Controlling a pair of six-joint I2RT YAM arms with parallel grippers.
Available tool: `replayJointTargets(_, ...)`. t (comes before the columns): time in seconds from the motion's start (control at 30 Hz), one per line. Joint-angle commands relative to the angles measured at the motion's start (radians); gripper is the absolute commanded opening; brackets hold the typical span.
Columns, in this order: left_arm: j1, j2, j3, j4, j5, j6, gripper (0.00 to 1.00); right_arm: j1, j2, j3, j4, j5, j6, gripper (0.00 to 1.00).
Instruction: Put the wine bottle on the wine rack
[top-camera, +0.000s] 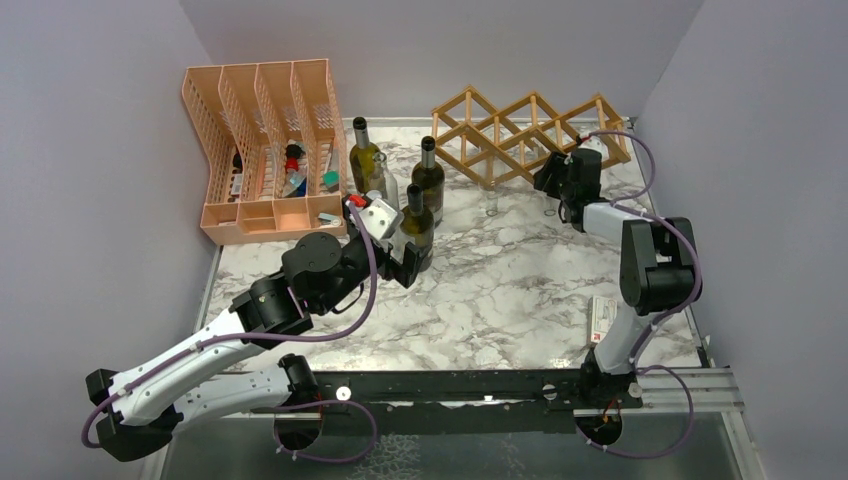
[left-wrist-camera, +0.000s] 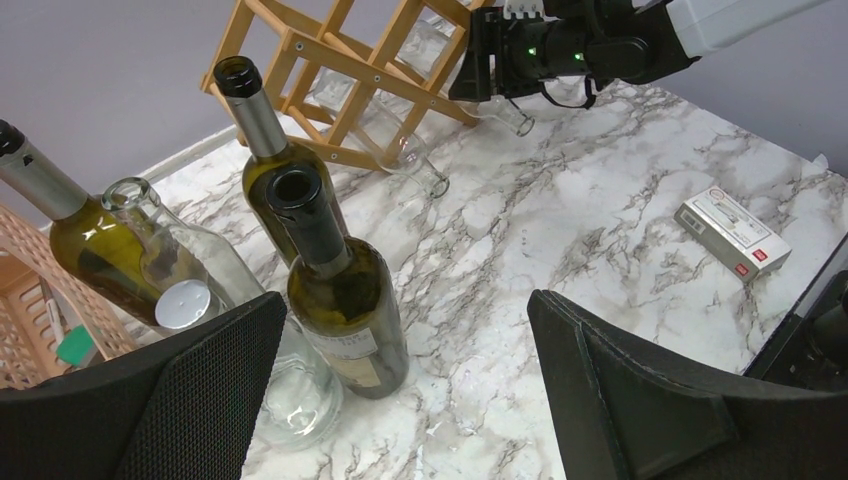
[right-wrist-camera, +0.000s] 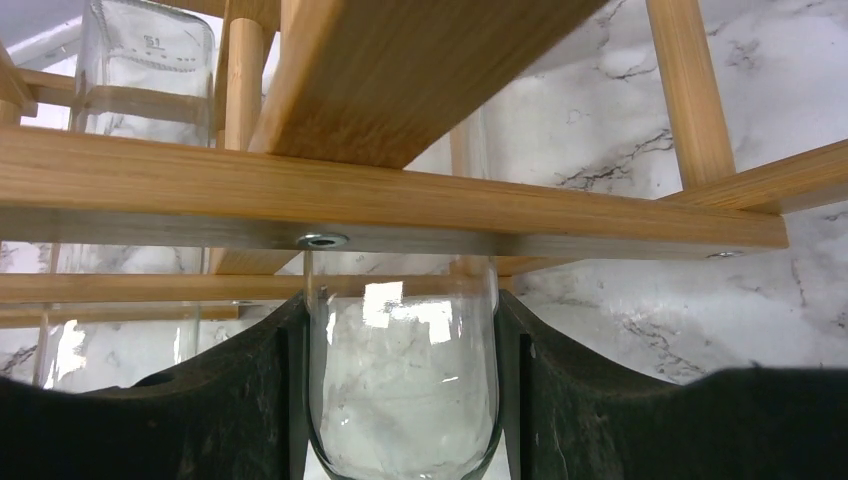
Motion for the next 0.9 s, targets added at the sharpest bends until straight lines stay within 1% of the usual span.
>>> replayJointTargets(0.0,-0.002,-0.003,0.004,0.011,0.012,0.014,0.99,-0.002,0.027,0.069,0.076,-0.005,-0.041,0.30)
replayJointTargets(0.07,-0.002,-0.002,0.000,0.012,0.011,0.016,0.99,-0.002,0.037,0.082,0.063,0.014,-0.046,0.40)
replayJointTargets(0.17,-0.002,0.001,-0.001,0.013,0.010,0.017,0.99,-0.002,0.047,0.093,0.052,0.031,-0.056,0.51)
replayJointTargets(0.27,-0.001,0.003,-0.002,0.013,0.008,0.019,0.99,-0.002,0.048,0.091,0.049,0.047,-0.062,0.64)
replayJointTargets(0.37,-0.003,0.001,-0.003,0.013,0.009,0.021,0.99,-0.002,0.029,0.075,0.058,0.056,-0.068,0.72)
replayJointTargets(0.6,-0.002,0.002,-0.004,0.013,0.006,0.020,0.99,-0.003,-0.048,0.044,0.030,0.086,-0.085,0.82)
replayJointTargets(0.7,-0.002,0.000,-0.004,0.013,0.006,0.017,0.99,-0.002,-0.098,0.032,-0.025,0.100,-0.088,0.83)
replayJointTargets(0.87,-0.002,-0.001,-0.003,0.014,0.000,0.008,0.99,-0.002,-0.194,0.020,-0.164,0.121,-0.082,0.84)
